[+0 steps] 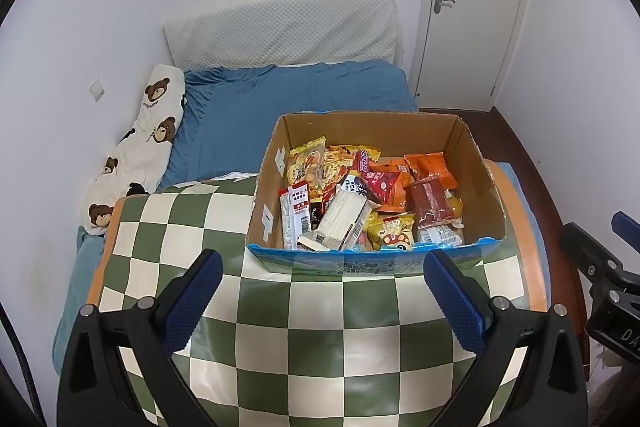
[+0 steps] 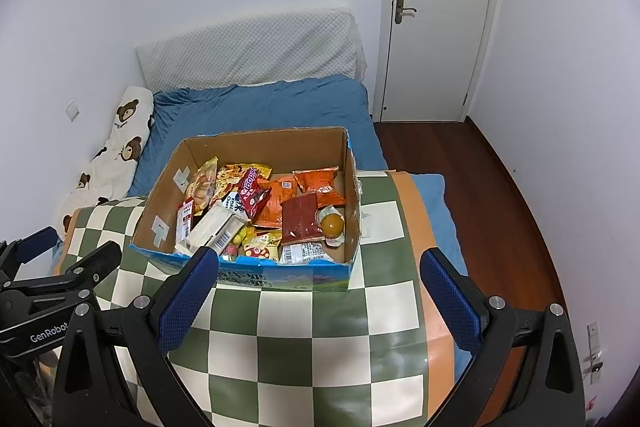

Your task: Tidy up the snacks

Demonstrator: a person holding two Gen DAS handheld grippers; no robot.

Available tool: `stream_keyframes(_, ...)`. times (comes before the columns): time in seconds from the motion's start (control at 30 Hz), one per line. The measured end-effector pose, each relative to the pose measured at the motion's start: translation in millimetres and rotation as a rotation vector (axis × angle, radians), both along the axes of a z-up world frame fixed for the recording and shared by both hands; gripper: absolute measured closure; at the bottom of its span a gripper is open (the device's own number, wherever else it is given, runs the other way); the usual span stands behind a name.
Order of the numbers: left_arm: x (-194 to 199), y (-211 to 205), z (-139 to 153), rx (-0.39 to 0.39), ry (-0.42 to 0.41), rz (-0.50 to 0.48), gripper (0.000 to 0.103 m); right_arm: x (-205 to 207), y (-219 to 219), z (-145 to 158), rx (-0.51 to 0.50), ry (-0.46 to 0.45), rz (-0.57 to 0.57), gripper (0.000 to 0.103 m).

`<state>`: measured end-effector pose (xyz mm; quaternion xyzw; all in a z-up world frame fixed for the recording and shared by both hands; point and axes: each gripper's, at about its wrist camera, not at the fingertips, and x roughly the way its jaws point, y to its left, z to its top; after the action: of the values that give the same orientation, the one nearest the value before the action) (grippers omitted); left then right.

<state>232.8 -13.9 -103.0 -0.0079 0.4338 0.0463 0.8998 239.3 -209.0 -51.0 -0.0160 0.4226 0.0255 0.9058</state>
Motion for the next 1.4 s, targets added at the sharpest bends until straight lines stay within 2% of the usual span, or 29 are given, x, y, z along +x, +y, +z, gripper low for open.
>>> stream_keyframes(1.4,-9,-6,16,0.004,-0.025,0.004,0.0,-15,-3,15,0.022,-0.022,-0.01,0.0)
